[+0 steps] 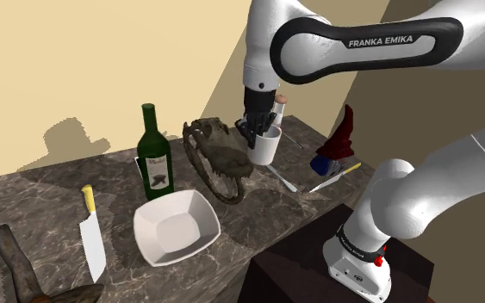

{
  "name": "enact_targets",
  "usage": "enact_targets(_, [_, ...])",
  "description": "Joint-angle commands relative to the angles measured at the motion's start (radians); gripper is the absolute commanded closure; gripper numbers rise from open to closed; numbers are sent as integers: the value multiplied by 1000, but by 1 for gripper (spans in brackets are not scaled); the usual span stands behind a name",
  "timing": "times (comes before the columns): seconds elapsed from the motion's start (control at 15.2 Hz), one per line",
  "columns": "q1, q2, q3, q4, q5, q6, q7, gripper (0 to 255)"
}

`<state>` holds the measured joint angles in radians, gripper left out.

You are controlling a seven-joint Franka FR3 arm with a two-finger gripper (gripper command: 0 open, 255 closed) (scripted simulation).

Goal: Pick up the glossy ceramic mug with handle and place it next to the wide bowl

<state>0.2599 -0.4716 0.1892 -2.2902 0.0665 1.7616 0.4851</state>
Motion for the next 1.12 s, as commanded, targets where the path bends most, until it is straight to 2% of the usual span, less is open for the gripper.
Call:
enact_targets(0.0, [24,-34,34,-24,26,-9,46,255])
enact_targets(0.26, [61,-75,87,-47,66,-22,117,255])
enact_targets(1.06, [66,-50,108,-190,78,145,118,255])
